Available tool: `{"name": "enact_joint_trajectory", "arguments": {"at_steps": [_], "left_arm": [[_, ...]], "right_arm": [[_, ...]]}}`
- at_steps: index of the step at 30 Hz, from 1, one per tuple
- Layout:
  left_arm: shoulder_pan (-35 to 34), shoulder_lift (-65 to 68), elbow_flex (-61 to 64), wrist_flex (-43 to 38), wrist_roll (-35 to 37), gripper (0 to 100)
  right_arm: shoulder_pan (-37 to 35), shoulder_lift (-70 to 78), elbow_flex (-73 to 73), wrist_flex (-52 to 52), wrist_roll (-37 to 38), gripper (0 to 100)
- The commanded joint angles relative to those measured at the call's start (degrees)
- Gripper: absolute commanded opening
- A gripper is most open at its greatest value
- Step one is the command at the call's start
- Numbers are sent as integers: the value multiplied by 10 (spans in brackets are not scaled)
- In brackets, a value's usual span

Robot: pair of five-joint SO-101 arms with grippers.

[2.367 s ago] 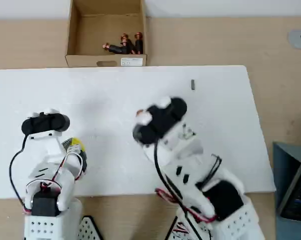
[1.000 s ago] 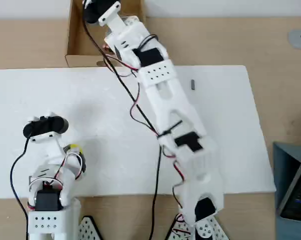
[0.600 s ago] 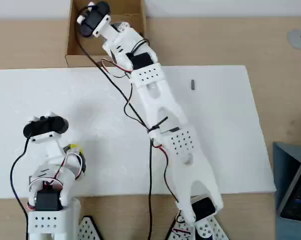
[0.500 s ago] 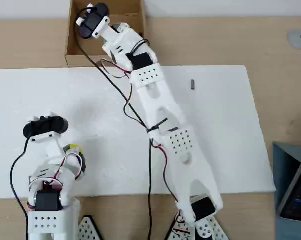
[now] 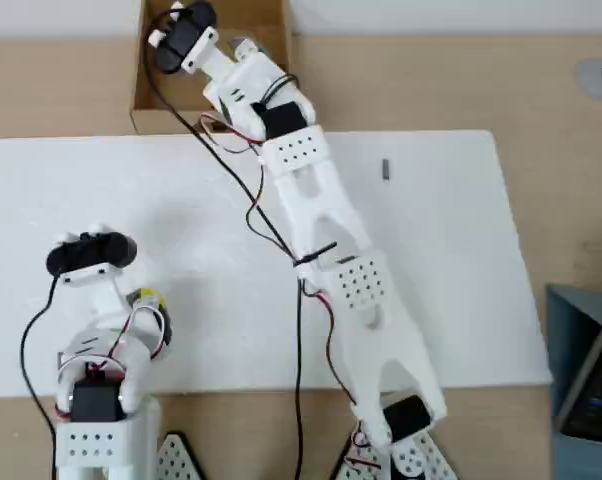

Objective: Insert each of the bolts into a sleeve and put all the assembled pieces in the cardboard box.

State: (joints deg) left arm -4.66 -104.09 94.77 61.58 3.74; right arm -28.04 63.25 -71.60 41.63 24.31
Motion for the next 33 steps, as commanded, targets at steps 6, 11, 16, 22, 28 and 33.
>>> {"name": "enact_joint_trajectory", "arguments": {"at_steps": [6,11,16,22,28,33], "left_arm": [[-4,-5,-4,-11,3,3],[-4,-5,-4,-11,3,3],[-4,-5,-4,-11,3,3],[-4,-5,-4,-11,3,3],[-4,-5,-4,-11,3,3],[-4,-5,-4,-11,3,3]], "right_arm": [[-6,-15,-63,12,4,149],[-6,-14,-116,71,3,149],[-3,-14,-176,126,2,136],[8,-28,-240,222,1,16],[29,-107,-240,284,-24,9],[50,-192,-239,393,-83,9]]}}
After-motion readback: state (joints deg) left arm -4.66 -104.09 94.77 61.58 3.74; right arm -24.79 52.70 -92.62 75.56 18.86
